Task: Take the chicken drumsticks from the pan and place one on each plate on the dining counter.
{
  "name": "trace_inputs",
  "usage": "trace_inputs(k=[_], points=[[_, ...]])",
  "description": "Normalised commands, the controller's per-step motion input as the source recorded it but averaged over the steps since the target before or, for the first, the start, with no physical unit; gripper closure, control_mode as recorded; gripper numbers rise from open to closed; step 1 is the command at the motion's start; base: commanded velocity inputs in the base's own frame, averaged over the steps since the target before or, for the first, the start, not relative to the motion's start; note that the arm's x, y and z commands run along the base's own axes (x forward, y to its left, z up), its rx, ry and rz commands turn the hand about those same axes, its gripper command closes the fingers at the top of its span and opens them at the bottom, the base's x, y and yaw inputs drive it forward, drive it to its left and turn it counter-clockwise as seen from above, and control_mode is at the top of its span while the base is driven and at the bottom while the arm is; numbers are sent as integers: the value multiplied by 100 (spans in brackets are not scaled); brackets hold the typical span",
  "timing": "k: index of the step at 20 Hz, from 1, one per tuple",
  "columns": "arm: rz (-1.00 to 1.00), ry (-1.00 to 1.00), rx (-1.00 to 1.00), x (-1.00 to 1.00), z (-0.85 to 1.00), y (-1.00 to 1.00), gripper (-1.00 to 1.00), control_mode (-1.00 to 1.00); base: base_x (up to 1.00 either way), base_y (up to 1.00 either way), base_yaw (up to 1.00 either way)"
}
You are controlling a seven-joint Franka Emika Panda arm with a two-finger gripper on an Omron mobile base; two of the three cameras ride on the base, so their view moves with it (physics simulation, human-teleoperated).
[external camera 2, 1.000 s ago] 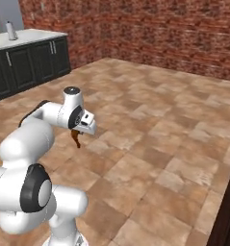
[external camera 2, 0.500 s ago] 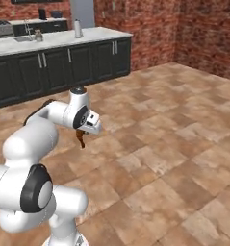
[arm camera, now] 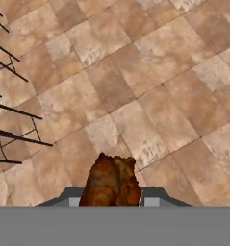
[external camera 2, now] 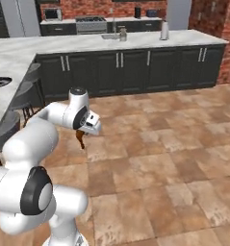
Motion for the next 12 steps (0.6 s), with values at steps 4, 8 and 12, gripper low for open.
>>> trace_inputs(k=[4,8,12], points=[[0,0,0,0,0,0,100,100,78,-34,43],[0,0,0,0,0,0,100,100,79,-49,24],[0,0,0,0,0,0,100,100,80,-57,12]])
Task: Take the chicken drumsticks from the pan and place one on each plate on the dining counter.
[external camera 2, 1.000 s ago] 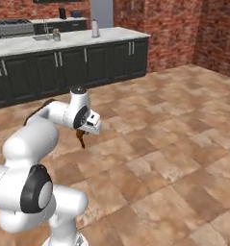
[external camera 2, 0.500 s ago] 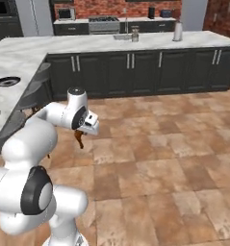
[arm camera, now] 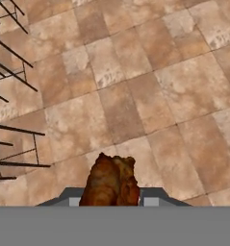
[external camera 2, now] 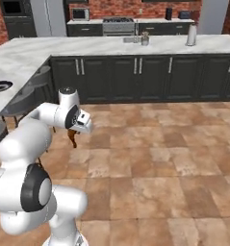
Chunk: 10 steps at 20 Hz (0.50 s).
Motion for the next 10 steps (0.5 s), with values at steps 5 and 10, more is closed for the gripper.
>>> trace_inputs(k=[5,10], points=[[0,0,0,0,0,0,100,100,89,-55,9],[0,0,0,0,0,0,100,100,98,-38,16]])
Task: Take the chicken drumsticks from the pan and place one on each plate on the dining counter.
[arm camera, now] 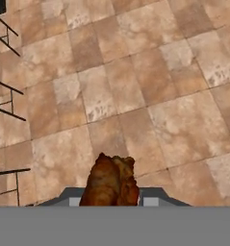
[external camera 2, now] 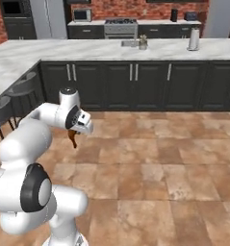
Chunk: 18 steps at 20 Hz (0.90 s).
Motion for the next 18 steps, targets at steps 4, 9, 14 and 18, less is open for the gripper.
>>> trace_inputs(k=[4,9,14,18], points=[[0,0,0,0,0,0,100,100,100,-19,29],[0,0,0,0,0,0,100,100,97,-16,39],[0,0,0,0,0,0,100,100,78,-2,67],[0,0,0,0,0,0,100,100,78,0,72]])
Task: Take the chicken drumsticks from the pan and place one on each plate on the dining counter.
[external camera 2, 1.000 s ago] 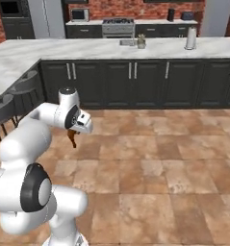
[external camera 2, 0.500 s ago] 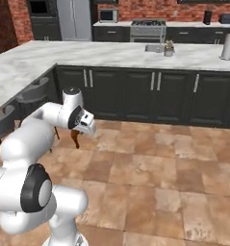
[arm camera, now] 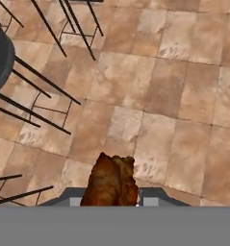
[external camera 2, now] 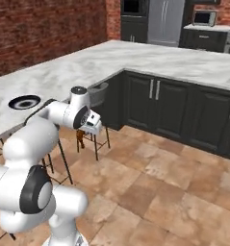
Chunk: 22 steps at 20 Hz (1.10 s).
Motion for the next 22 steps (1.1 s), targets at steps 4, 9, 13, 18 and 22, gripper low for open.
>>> trace_inputs(k=[4,9,13,18,22], points=[[0,0,0,0,0,0,100,100,82,0,69],[0,0,0,0,0,0,100,100,86,-3,62],[0,0,0,0,0,0,100,100,82,-25,42],[0,0,0,0,0,0,100,100,80,-24,45],[0,0,0,0,0,0,100,100,75,-16,59]])
